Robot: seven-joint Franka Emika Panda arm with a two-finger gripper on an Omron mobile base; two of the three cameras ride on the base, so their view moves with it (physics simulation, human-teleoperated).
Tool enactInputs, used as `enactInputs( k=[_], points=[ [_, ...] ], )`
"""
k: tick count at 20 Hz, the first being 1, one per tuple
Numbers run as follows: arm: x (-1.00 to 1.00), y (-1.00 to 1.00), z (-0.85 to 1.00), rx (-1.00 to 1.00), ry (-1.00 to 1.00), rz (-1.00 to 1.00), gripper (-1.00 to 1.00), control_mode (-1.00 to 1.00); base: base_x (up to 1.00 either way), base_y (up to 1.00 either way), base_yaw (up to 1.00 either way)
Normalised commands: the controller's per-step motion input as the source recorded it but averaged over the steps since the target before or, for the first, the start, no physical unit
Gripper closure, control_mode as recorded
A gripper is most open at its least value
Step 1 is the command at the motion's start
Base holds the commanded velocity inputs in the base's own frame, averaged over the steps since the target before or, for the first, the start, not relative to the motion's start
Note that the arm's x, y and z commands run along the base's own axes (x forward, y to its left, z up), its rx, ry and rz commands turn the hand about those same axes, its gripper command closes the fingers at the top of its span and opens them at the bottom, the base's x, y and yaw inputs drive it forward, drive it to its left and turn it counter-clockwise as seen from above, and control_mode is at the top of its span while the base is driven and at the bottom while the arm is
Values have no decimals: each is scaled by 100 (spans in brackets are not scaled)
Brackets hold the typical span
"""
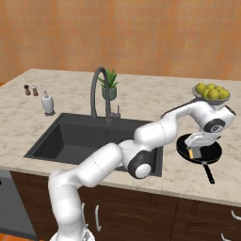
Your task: Pick the pan and sponge and place them into the sink. Then turn on the water.
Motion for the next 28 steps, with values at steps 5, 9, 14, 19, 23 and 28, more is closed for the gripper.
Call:
enactInputs(
  k=[5,9,14,19,23,28],
  points=[
    [51,-20,-2,0,0,-3,100,-100,0,0,0],
    [52,-23,-3,0,0,-2,100,-100,0,0,0],
    [38,-46,-20,0,0,0,100,-100,0,0,0],
    [44,-49,-18,0,0,0,100,-100,0,0,0],
    [33,-47,-13,0,3,0,100,-100,0,0,0],
    [8,-43,-32,0,1,0,-100,-100,0,0,0]
  ],
)
